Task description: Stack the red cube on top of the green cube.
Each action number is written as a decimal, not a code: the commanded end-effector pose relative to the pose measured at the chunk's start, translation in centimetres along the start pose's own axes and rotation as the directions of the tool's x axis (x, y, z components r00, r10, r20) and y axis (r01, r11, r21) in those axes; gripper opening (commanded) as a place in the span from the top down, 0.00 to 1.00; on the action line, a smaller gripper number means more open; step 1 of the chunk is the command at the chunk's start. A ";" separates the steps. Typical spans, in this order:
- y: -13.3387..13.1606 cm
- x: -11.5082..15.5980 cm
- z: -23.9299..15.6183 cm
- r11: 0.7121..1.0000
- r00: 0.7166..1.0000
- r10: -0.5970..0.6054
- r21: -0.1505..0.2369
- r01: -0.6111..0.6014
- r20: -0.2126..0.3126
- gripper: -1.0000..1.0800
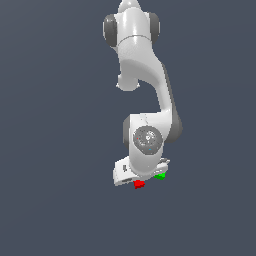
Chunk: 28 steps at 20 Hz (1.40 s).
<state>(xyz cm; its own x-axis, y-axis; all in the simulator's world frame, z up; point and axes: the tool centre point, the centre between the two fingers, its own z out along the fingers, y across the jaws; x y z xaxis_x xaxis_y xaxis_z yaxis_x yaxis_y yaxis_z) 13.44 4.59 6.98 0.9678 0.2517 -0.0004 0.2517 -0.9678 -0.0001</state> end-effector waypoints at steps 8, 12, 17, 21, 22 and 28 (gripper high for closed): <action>0.0 0.0 3.1 1.000 1.000 0.000 0.000 0.000 0.000 0.04; 0.0 -0.1 4.8 1.000 1.000 -0.001 0.000 0.001 0.000 0.04; 0.0 0.1 5.0 1.000 1.000 -0.001 0.000 0.001 0.000 0.04; 0.0 0.1 5.0 1.000 1.000 -0.001 0.000 0.001 0.000 1.00; 0.0 0.1 5.0 1.000 1.000 -0.001 0.000 0.001 0.000 1.00; 0.0 0.1 5.0 1.000 1.000 -0.001 0.000 0.001 0.000 1.00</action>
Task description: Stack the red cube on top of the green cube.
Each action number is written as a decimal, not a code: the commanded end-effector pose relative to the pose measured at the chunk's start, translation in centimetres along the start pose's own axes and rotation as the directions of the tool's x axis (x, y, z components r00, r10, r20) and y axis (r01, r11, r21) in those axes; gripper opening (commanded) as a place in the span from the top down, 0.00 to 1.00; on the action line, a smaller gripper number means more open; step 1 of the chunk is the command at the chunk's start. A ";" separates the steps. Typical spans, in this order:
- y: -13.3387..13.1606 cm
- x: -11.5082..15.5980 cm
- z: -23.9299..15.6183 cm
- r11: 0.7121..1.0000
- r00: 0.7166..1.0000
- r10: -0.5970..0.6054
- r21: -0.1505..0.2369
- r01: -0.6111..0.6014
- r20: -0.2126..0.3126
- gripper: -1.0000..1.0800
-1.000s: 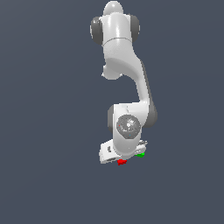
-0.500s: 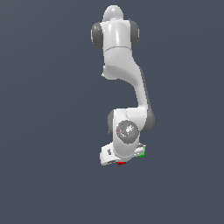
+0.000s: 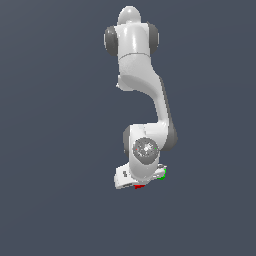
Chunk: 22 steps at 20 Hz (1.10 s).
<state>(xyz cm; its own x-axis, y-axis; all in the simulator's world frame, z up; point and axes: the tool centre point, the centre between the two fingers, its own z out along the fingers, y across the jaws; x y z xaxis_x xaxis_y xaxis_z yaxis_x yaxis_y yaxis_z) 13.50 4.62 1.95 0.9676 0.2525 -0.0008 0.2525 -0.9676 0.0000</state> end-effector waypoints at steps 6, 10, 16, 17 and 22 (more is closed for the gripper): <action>0.0 -0.1 -0.7 1.000 1.000 0.000 0.000 0.000 0.000 1.00; 0.0 -0.1 -2.6 1.000 1.000 0.000 0.000 0.000 0.000 1.00; 0.0 -0.2 -7.1 1.000 1.000 0.000 0.000 0.000 -0.001 1.00; 0.0 -0.2 -7.7 1.000 1.000 0.000 0.000 0.000 -0.001 1.00; 0.0 -0.1 -9.7 1.000 1.000 0.000 0.000 0.000 -0.001 1.00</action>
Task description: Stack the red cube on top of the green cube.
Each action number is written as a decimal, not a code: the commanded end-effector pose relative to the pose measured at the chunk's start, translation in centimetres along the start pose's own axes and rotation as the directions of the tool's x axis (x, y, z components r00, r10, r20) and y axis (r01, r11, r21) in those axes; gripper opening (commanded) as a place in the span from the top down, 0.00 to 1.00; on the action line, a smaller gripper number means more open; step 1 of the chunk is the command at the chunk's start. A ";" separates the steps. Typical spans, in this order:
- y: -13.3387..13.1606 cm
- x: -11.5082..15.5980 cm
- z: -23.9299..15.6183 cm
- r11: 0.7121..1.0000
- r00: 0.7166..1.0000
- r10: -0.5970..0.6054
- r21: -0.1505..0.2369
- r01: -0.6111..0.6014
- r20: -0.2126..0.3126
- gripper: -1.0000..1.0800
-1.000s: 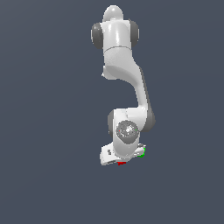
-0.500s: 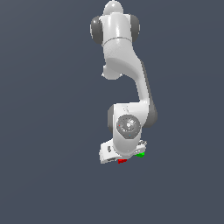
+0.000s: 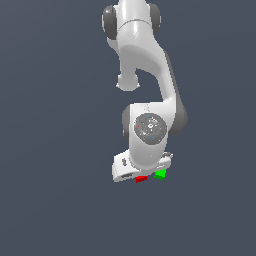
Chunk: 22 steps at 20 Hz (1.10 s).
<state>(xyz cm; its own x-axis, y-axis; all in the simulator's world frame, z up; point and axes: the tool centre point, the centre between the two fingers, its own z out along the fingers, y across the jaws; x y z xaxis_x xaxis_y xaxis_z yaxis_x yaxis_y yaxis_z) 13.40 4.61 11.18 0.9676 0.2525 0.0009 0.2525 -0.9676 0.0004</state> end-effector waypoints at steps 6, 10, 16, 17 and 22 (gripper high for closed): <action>0.0 0.1 -0.8 1.000 1.000 0.000 0.000 0.000 0.000 1.00; -0.5 0.0 -0.5 1.000 1.000 0.000 0.000 0.000 0.000 1.00; -3.4 -0.4 1.1 1.000 1.000 0.000 0.000 0.000 0.000 1.00; -4.2 -0.5 1.6 1.000 1.000 0.000 0.000 0.000 0.000 1.00; -8.1 -1.0 3.8 1.000 1.000 0.000 0.001 0.000 0.000 1.00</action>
<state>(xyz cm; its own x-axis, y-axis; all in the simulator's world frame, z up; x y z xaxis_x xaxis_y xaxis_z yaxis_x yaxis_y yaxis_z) 10.84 11.10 7.99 0.9675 0.2529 -0.0005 0.2529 -0.9675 -0.0003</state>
